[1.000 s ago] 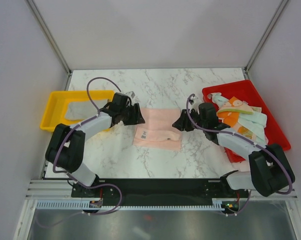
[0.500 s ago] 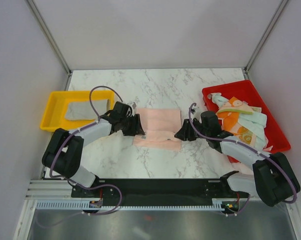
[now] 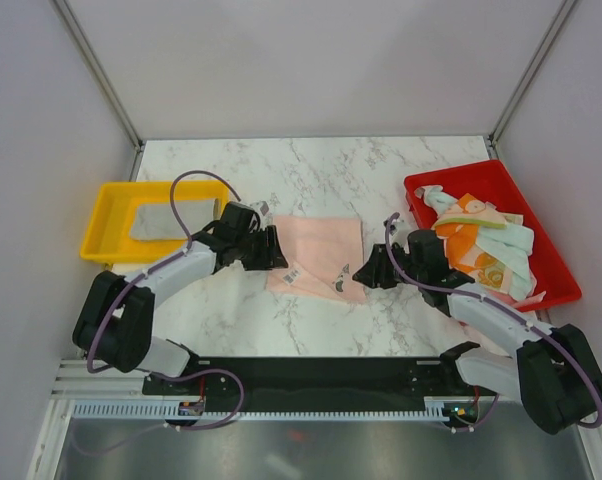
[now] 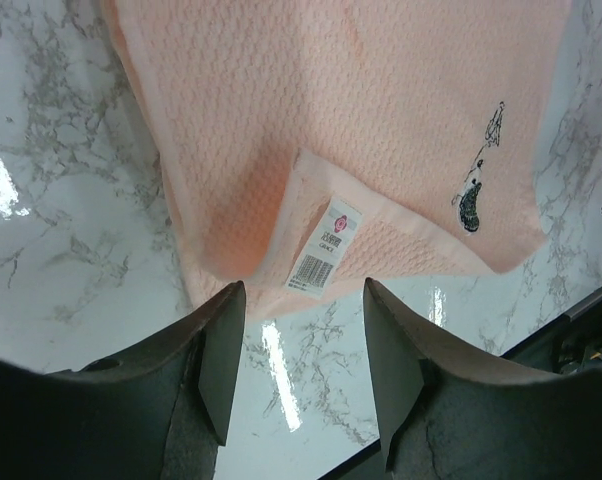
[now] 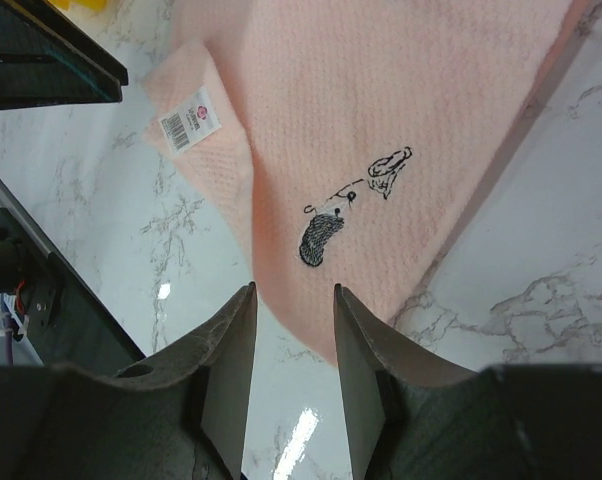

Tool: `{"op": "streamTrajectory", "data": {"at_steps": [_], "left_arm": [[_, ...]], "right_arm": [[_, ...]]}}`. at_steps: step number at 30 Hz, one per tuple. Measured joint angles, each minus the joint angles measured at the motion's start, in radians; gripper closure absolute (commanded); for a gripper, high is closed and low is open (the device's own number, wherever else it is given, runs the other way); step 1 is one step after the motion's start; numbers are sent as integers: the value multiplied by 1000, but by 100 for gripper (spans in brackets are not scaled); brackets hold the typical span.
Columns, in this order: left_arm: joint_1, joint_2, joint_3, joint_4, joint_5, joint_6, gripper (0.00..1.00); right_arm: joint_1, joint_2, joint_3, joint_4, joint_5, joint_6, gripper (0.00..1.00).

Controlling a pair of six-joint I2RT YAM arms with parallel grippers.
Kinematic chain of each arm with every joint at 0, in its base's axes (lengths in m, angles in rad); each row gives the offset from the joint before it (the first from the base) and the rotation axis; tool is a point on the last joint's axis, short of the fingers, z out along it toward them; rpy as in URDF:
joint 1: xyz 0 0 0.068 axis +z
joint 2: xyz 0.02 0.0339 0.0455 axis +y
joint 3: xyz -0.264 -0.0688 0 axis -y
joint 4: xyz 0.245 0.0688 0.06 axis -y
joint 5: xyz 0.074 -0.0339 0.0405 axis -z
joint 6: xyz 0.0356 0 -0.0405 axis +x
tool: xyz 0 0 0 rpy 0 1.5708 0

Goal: Fold and stack the towels
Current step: Fold the towel

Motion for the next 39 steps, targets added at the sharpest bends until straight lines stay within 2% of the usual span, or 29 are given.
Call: {"op": "streamTrajectory", "data": {"at_steps": [3,7,11,12,17,23,28,39], "left_arm": [[0,21,19,-3,0,0,40],[-4,15,22,-45,-20,-15,37],[-13,-27,23,-104,-48,-56,24],[-17,-40,27,-115,-55,-64,23],[-23,-24,89,-131,-79,-81,23],[-23,149,172,-130,-64,-77,23],[-23,222,205,-124,-25,-43,26],[-23,229,211,-61,104,10,31]], "right_arm": [[0,0,2,-28,13,0,56],[2,1,35,-150,103,34,58],[2,-2,77,-273,203,111,58],[2,-6,78,-296,221,136,57],[10,-11,77,-356,267,255,57],[39,30,59,-330,275,359,57],[42,50,36,-303,275,383,58],[42,78,21,-244,263,383,58]]}}
